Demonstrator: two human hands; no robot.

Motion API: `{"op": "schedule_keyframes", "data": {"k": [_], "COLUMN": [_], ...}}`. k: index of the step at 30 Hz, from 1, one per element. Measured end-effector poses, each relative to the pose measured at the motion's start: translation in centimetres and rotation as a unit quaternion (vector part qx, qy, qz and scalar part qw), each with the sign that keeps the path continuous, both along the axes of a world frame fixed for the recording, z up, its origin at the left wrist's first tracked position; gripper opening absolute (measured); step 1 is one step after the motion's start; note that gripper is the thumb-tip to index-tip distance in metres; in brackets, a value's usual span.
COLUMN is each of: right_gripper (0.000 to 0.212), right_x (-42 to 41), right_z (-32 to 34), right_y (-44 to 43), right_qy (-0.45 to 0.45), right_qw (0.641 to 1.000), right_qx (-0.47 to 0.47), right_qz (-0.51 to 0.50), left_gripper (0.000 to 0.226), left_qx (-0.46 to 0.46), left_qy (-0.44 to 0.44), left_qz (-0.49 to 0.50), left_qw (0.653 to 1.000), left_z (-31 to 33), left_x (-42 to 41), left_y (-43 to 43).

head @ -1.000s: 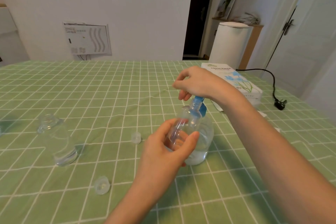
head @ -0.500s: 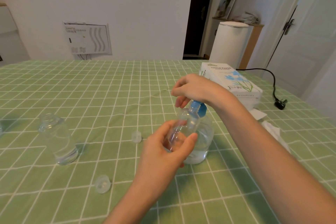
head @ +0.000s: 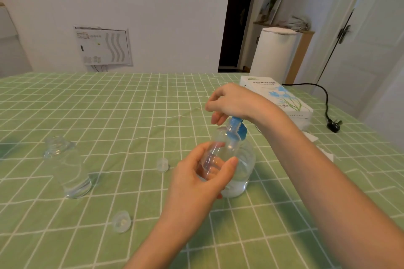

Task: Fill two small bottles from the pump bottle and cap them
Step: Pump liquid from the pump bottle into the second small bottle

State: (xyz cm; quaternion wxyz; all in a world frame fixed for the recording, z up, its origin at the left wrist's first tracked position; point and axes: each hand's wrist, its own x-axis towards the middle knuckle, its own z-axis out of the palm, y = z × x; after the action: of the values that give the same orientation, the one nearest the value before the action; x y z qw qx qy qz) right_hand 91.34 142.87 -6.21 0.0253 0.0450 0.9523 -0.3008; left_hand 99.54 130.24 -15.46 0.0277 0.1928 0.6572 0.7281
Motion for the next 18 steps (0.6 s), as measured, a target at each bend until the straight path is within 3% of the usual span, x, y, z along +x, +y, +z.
{"op": "schedule_keyframes", "data": {"k": [18], "right_gripper": [0.022], "right_x": [0.2], "right_z": [0.1], "right_y": [0.2], "right_qy": [0.022], "right_qw": [1.000], "right_qx": [-0.008], "right_qz": [-0.001], "left_gripper": [0.022], "left_qx": [-0.006], "left_qy": [0.007], "left_qz": [-0.002], "left_qw": [1.000], "left_z": [0.0], "left_x": [0.2], "left_y": [-0.1]}}
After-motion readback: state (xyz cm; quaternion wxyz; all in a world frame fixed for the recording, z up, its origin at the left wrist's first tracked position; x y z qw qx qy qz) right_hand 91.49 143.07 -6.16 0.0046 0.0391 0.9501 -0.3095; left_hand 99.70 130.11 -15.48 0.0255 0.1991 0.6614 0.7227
